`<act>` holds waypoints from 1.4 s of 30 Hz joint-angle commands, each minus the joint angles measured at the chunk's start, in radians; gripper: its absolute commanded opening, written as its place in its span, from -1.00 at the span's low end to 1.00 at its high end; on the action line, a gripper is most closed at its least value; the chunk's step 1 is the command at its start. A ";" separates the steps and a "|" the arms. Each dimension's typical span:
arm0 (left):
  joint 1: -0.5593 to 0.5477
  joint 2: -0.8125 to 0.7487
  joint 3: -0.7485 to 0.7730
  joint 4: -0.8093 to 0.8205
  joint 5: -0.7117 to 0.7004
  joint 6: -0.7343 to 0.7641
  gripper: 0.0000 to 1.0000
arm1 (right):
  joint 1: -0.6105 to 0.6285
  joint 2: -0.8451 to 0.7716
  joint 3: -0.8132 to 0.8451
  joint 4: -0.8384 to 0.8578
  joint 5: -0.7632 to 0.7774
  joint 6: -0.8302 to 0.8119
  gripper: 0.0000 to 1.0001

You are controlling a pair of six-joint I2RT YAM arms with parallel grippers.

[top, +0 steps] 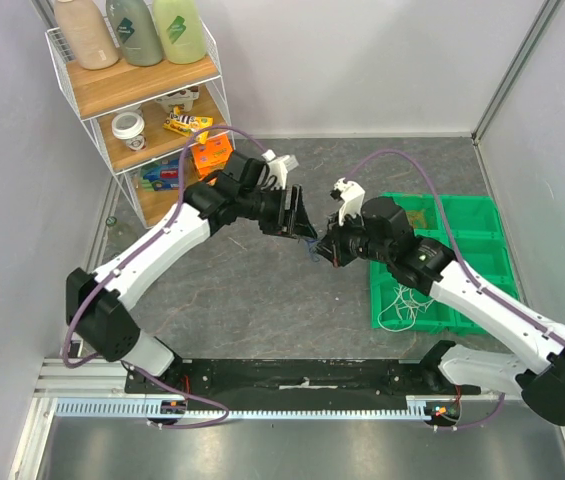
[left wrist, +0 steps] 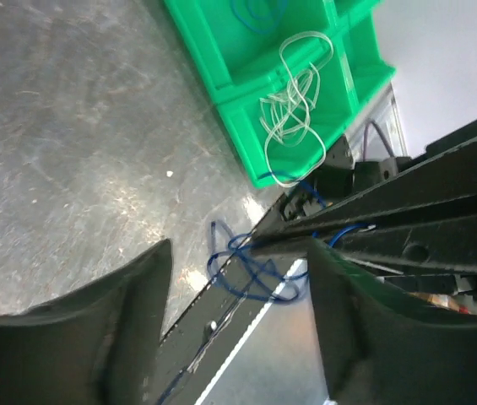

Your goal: Untangle the cables

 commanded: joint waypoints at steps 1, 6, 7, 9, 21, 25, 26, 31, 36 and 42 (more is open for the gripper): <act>0.016 -0.156 -0.040 0.054 -0.129 0.007 0.76 | -0.004 -0.038 -0.008 -0.046 0.186 0.062 -1.00; 0.061 -0.200 -0.027 -0.042 -0.334 0.029 0.85 | -0.043 -0.092 -0.043 -0.149 0.323 0.114 -1.00; 0.059 -0.202 -0.019 -0.062 -0.370 0.042 0.84 | -0.074 -0.100 -0.037 -0.187 0.343 0.120 -1.00; 0.061 -0.211 -0.019 -0.086 -0.407 0.070 0.80 | -0.192 -0.104 -0.016 -0.299 0.400 0.156 -1.00; 0.061 -0.236 -0.074 -0.076 -0.340 0.121 0.68 | -0.933 0.167 0.233 -0.645 0.515 0.033 -1.00; 0.061 -0.248 -0.077 -0.086 -0.343 0.144 0.69 | -0.991 0.259 0.219 -0.577 0.507 0.016 -1.00; 0.061 -0.249 -0.076 -0.089 -0.341 0.151 0.69 | -1.001 0.282 0.222 -0.564 0.497 0.006 -1.00; 0.061 -0.256 -0.071 -0.096 -0.355 0.177 0.69 | -1.007 0.383 0.265 -0.560 0.498 -0.044 -0.58; 0.061 -0.245 -0.062 -0.096 -0.355 0.179 0.70 | -1.001 0.354 0.314 -0.598 0.466 -0.077 0.07; 0.061 -0.200 0.004 -0.110 -0.361 0.174 0.70 | -0.878 0.279 0.407 -0.675 0.464 -0.094 0.40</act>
